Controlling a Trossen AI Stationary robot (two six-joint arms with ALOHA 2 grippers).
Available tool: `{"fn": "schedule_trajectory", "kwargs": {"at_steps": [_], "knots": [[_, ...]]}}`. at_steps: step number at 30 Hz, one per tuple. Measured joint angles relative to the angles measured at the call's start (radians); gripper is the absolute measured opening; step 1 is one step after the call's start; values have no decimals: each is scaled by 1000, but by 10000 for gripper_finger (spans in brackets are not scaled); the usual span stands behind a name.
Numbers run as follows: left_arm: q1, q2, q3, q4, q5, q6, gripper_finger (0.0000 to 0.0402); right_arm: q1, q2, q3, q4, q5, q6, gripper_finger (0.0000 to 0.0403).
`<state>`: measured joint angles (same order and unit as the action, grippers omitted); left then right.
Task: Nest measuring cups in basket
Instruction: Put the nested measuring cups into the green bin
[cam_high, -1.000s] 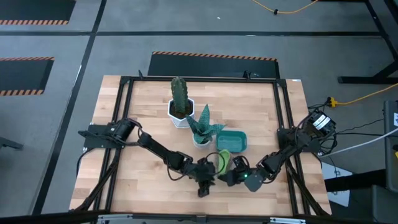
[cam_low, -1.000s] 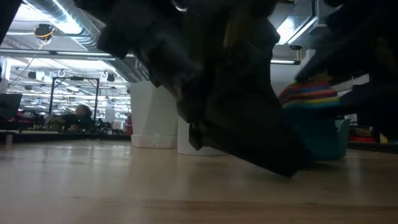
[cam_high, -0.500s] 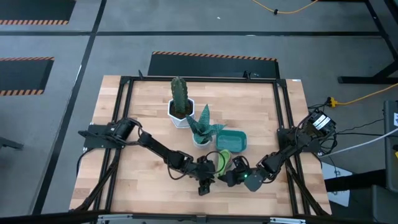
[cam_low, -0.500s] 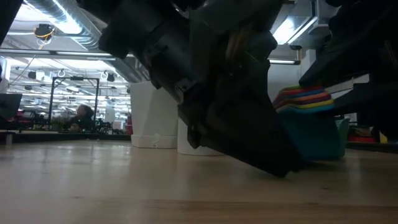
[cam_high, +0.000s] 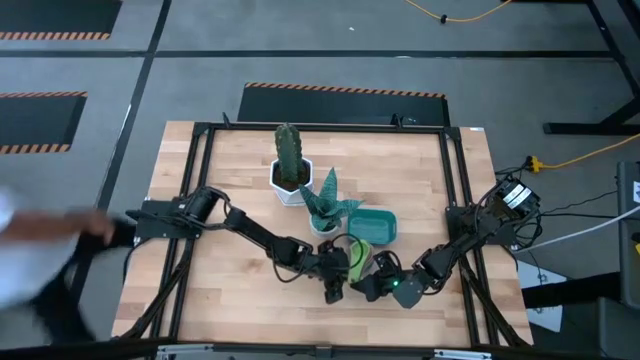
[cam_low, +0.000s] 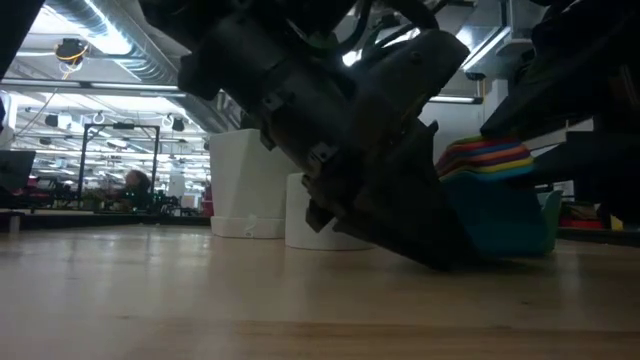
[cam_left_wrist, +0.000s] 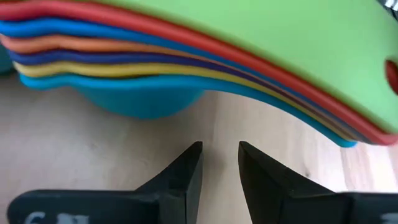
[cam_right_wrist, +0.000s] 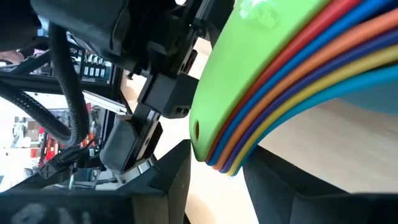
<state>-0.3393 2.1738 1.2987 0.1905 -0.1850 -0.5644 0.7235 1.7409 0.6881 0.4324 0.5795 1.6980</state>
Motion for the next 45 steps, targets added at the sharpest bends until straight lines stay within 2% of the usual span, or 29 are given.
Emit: {"fn": "schedule_trajectory", "kwargs": {"at_steps": [12,17,27,42,45], "knots": [[-2,0,0,2,-15,0,97,0,0,0,-6,-1,-5,145],[1,0,0,7,-39,0,97,0,0,0,-8,-50,-2,145],[1,0,1,113,-57,-6,97,1,0,0,-6,-59,-1,145],[-13,0,30,94,-44,-10,97,2,0,0,-4,-74,-1,146],[-15,0,31,62,-31,-10,97,-1,0,0,-7,-110,-1,146]]}}
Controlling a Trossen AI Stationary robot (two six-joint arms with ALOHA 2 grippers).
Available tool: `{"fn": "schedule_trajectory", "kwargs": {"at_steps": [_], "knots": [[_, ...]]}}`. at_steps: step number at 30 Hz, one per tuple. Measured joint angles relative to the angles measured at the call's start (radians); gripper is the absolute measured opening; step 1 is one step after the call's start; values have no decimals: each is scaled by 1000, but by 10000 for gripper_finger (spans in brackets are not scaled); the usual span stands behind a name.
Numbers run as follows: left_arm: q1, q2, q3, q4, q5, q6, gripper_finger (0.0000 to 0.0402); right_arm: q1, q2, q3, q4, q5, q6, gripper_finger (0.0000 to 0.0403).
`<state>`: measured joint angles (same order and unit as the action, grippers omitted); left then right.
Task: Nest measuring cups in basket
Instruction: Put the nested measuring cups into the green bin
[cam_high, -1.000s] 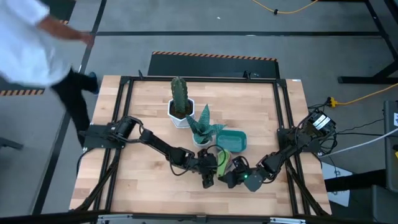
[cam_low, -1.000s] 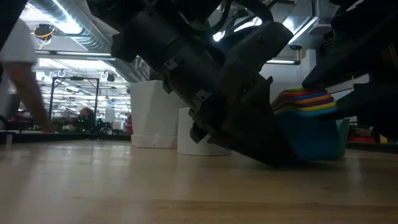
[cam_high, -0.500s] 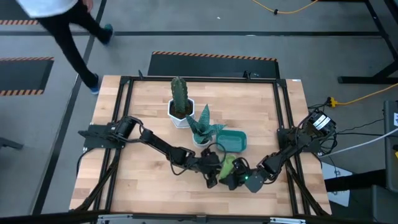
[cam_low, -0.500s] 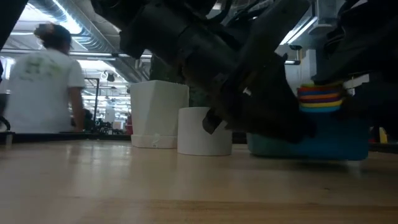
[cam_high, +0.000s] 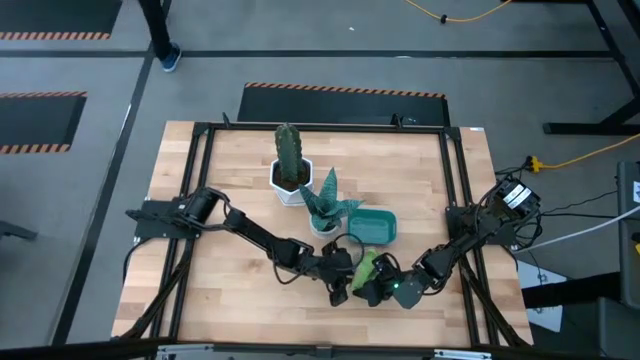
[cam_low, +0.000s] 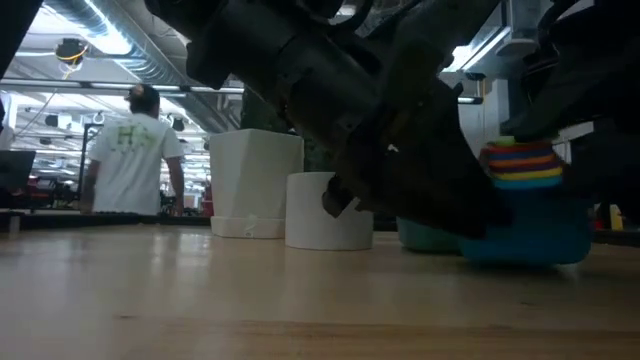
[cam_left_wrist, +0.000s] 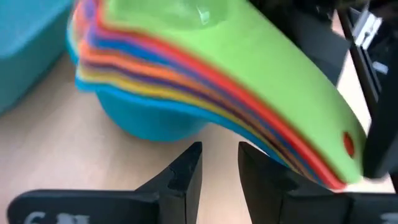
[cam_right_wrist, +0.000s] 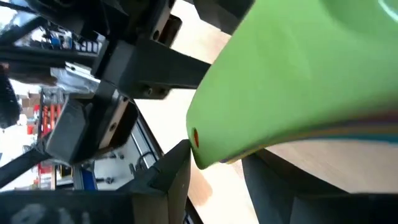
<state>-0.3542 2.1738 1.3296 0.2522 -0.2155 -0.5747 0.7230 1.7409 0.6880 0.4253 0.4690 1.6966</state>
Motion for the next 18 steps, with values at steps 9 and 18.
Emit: {"fn": "schedule_trajectory", "kwargs": {"at_steps": [9,18], "knots": [[-4,-2,3,-79,6,7,97,0,0,-1,-3,-75,0,145],[-3,-2,2,-84,3,9,97,1,0,-1,-2,-79,0,145]]}}
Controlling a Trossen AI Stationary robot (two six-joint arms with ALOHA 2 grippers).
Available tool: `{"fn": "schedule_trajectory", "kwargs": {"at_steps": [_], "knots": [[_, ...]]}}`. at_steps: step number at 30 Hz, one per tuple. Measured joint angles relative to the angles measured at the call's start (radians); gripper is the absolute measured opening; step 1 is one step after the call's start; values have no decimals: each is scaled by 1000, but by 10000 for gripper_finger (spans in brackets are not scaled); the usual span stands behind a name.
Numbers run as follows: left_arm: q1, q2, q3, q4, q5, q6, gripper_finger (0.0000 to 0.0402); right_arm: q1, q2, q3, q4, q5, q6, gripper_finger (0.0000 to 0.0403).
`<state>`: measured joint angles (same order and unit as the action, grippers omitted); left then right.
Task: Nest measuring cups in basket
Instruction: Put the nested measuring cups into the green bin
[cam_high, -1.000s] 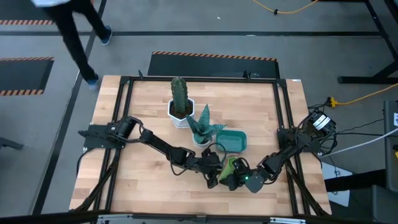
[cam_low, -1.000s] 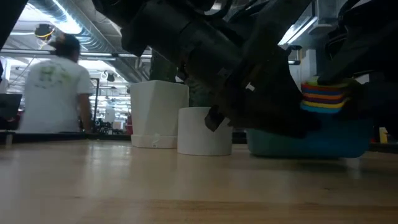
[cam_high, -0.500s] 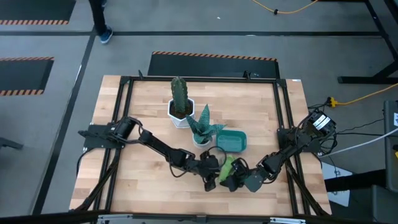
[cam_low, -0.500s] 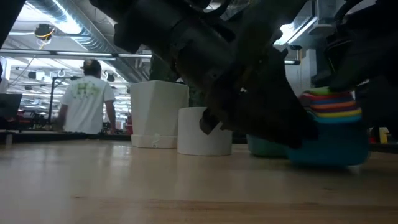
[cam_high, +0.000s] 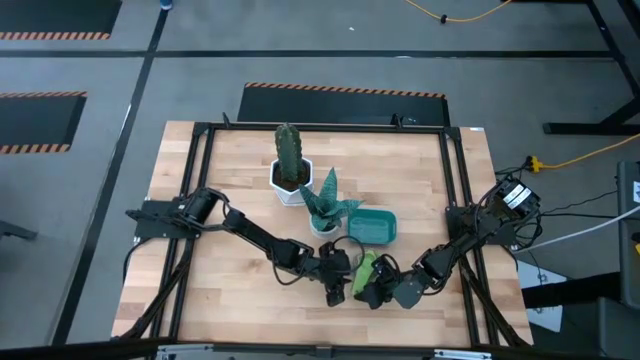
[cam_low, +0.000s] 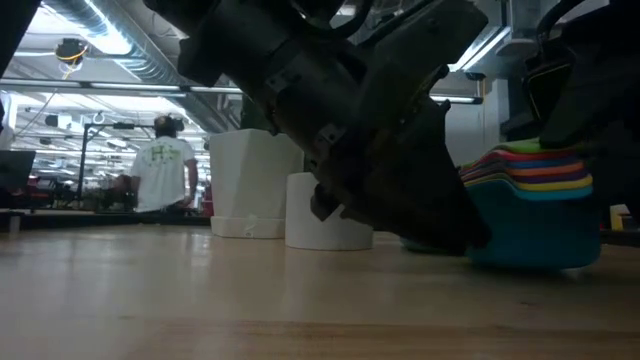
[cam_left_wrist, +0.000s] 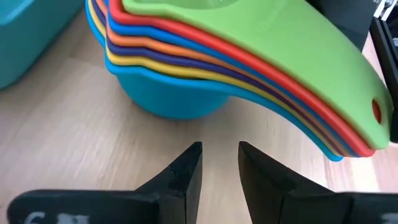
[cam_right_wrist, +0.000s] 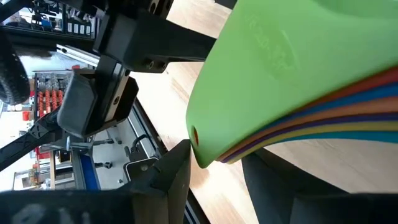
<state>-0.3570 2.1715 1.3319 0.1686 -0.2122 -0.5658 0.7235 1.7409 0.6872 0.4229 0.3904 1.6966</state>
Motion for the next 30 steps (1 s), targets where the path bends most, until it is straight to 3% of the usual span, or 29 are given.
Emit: {"fn": "schedule_trajectory", "kwargs": {"at_steps": [30], "knots": [[1,0,-1,0,-4,0,97,0,0,0,4,-5,31,146]]}}
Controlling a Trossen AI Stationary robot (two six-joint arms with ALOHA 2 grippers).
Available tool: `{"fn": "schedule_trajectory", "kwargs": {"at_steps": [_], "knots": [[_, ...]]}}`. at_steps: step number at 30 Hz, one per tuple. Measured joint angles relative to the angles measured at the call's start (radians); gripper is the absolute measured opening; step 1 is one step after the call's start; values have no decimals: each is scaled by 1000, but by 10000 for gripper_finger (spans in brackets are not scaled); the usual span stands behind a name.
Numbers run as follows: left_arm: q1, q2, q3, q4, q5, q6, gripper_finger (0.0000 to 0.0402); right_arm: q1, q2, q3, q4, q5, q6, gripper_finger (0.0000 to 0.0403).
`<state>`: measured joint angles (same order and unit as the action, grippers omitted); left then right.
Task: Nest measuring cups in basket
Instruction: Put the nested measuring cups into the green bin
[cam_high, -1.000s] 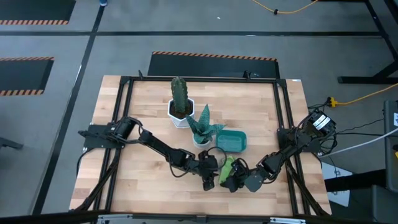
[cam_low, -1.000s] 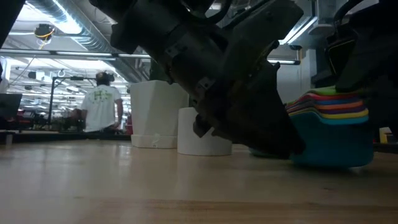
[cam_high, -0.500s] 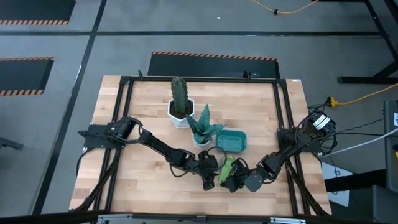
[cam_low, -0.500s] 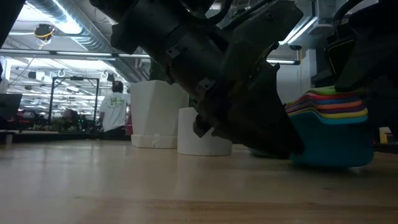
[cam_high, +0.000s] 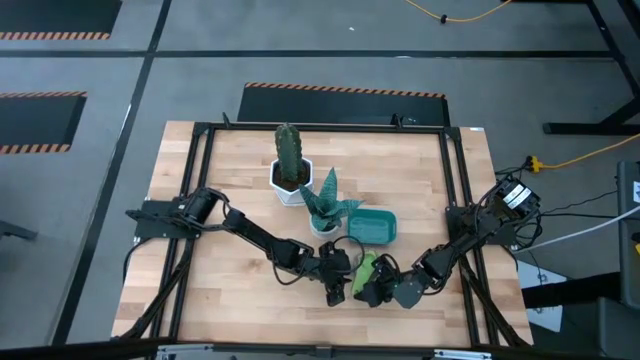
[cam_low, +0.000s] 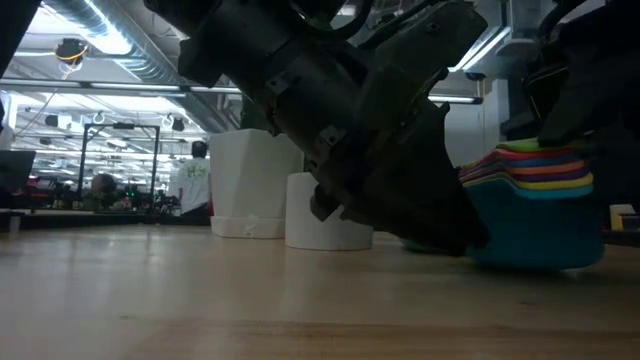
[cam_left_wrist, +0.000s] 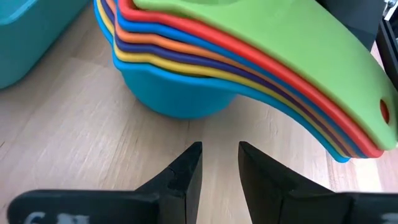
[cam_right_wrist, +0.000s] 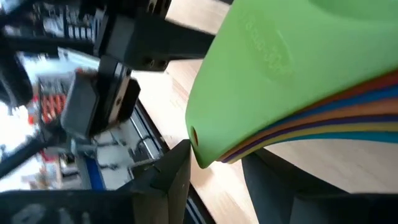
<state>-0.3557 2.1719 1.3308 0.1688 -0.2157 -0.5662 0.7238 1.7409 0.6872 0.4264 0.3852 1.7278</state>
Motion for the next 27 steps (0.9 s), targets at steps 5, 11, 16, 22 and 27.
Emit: {"fn": "schedule_trajectory", "kwargs": {"at_steps": [5,11,16,22,27], "knots": [[0,0,0,0,0,0,97,-8,0,0,-34,10,73,146],[0,0,0,1,0,0,97,-8,0,1,-73,-14,104,146],[0,0,0,1,0,0,97,-11,0,1,-42,2,91,146],[0,1,0,2,0,0,97,-10,0,1,-17,49,19,160],[0,1,0,2,0,0,97,-10,0,1,-28,50,-10,234]]}}
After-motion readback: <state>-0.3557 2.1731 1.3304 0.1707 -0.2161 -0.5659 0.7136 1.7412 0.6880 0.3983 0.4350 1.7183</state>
